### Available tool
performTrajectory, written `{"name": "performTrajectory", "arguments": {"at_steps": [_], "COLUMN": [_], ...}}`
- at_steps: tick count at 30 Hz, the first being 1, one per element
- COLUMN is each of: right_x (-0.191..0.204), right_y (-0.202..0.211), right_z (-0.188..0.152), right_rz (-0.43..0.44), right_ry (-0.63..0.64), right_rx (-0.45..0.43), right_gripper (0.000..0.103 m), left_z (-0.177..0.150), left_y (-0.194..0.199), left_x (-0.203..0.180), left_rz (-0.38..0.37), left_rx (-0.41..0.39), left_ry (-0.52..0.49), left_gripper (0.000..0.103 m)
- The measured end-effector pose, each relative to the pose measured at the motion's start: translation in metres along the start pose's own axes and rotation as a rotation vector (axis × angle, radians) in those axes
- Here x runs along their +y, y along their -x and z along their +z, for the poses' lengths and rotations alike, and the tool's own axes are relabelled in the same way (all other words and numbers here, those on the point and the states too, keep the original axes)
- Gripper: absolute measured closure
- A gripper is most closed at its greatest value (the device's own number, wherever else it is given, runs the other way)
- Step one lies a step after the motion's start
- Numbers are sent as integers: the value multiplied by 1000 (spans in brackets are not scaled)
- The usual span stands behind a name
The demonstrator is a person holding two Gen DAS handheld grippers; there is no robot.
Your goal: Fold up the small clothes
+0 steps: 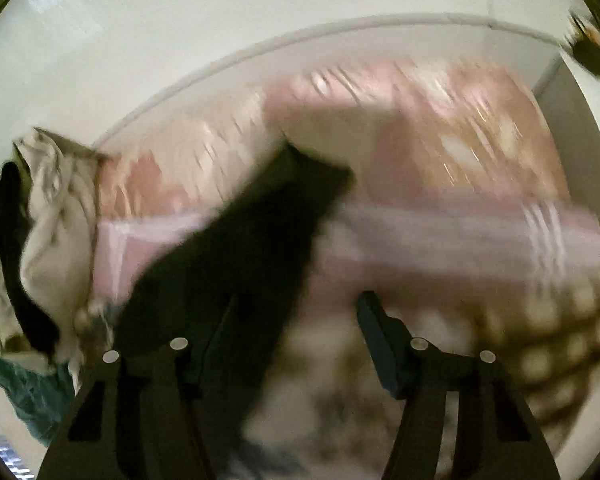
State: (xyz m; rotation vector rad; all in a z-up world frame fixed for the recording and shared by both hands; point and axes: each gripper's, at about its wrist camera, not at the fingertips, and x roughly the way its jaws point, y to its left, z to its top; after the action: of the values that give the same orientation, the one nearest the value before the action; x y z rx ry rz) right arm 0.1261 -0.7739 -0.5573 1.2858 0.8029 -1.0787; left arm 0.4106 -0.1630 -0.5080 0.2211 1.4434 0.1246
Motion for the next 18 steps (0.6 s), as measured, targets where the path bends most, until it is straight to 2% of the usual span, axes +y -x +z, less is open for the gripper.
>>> {"name": "performTrajectory", "arguments": {"at_steps": [1,3,4,5,6,9,12,16,18], "right_x": [5,14,17,20,24,39,65,133,183], "right_y": [-5,-13,-15,-17,-17,-14,6,49,80], "right_z": [4,10,12,14,15,16,7,-30,-62], "right_rz": [12,8,-11,-13,-25,-42,-46,9,79], "right_ry": [5,16,16,11,11,52,151,353,481], "right_rx": [-15,-46,-63,-74,-85,-118,-166,-213,-216], "right_gripper": [40,62,82,96,99,99,99,99,99], "left_z": [2,6,8,9,11,13,15,15,15], "left_y": [-7,-14,-18,-20,-22,-23,-19,-12,-8], "left_x": [-2,-5,-4,-2,-1,11,30,72,97], "left_rz": [0,-7,-13,-16,-17,-23,-27,-9,-2], "left_rx": [1,1,-1,-2,-2,-9,-29,-54,-62], "left_ry": [-6,-6,-3,0,2,29,60,121,158], "left_gripper": [0,0,0,0,0,0,0,0,0]}}
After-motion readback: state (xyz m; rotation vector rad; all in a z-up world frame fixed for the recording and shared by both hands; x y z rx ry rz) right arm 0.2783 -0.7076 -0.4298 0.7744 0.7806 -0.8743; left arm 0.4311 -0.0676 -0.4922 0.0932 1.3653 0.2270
